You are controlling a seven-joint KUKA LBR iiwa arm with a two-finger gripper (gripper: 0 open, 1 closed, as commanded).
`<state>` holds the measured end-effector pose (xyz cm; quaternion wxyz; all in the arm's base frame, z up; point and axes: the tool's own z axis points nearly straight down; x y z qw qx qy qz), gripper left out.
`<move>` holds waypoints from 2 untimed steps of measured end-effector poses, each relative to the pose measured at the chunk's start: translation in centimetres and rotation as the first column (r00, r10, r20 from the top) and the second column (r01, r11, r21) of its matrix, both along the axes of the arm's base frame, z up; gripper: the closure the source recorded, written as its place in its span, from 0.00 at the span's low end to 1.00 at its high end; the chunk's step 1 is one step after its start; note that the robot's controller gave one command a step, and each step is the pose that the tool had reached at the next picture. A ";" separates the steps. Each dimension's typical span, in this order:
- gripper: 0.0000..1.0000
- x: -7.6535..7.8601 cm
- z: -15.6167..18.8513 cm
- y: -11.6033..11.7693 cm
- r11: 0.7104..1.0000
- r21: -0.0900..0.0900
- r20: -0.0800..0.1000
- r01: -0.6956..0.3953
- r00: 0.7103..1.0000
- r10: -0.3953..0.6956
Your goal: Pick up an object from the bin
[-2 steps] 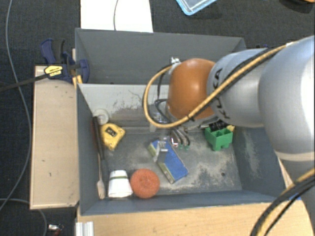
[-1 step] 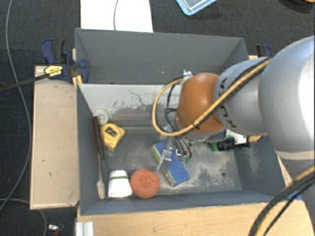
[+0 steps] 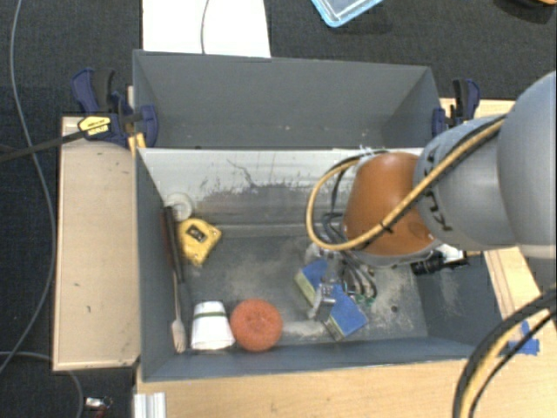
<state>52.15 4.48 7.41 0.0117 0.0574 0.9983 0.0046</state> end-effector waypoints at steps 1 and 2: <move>1.00 -4.0 -0.4 0.8 0.977 0.005 -0.002 0.212 0.977 -0.212; 0.00 -4.0 -0.4 0.8 0.977 0.006 -0.002 0.214 0.977 -0.214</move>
Offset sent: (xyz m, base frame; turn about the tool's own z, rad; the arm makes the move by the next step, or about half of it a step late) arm 0.0000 0.0000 0.0000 0.0000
